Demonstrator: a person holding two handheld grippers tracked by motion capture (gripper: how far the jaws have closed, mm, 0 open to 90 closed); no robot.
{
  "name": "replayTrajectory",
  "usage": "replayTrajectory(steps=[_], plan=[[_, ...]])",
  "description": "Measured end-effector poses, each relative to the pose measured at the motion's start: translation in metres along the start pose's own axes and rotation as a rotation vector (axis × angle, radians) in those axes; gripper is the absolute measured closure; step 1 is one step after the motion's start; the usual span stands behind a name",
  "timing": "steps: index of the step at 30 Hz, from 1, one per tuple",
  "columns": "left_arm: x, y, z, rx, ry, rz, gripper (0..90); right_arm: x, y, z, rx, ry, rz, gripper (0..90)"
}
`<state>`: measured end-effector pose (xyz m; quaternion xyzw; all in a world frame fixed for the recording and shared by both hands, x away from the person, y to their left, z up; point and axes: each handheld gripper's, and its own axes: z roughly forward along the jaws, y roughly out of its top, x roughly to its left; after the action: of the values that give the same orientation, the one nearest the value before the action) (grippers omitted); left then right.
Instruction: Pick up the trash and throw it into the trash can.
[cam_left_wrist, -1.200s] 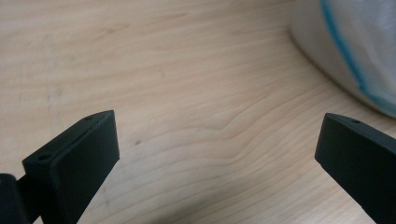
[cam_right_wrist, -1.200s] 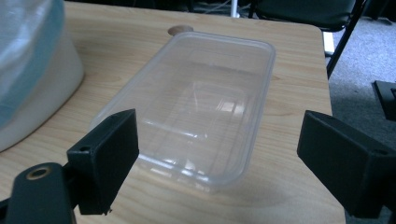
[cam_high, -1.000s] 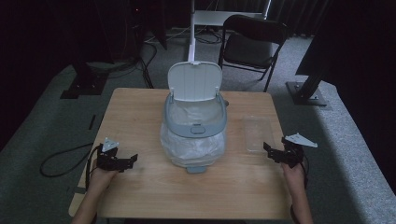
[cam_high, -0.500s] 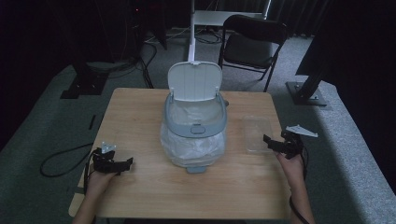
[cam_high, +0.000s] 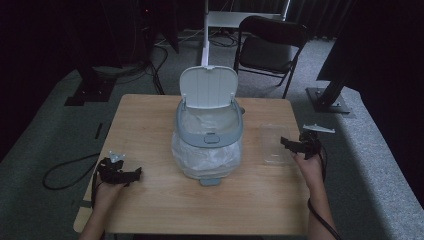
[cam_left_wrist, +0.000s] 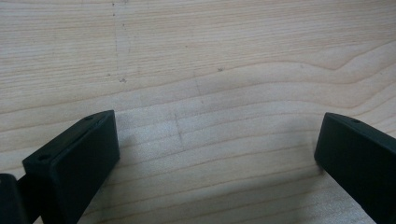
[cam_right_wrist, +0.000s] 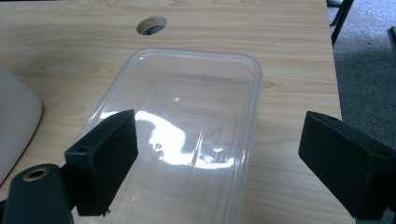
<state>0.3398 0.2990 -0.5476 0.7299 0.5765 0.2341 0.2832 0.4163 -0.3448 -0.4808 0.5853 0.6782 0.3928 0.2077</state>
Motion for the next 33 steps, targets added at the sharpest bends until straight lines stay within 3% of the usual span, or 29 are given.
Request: replayTrajectory(steps=[3, 9, 18, 20, 22, 27, 33], plan=[[0.0, 0.001, 0.0, 0.001, 0.003, -0.004, 0.7, -0.004, 0.004, 0.004, 0.004, 0.003, 0.028, 11.7], [0.0, 0.001, 0.001, 0.001, 0.002, -0.004, 0.7, -0.01, 0.011, 0.017, 0.043, -0.011, 0.038, 13.6], [-0.001, 0.001, 0.001, 0.0, 0.005, -0.006, 0.7, -0.015, 0.013, 0.036, 0.107, 0.027, 0.105, 20.1], [-0.001, 0.001, 0.001, 0.0, 0.006, -0.006, 0.7, -0.018, 0.008, 0.038, 0.126, 0.031, 0.113, 24.7], [-0.001, 0.001, 0.001, 0.0, 0.006, -0.006, 0.7, -0.024, 0.002, 0.037, 0.11, 0.089, 0.17, 32.0], [-0.001, 0.001, 0.001, 0.001, 0.009, -0.007, 0.7, -0.025, -0.001, 0.032, 0.098, 0.148, 0.192, 50.2], [-0.001, 0.001, 0.001, 0.002, 0.009, -0.008, 0.7, -0.026, 0.001, 0.029, 0.122, 0.152, 0.226, 59.0]])
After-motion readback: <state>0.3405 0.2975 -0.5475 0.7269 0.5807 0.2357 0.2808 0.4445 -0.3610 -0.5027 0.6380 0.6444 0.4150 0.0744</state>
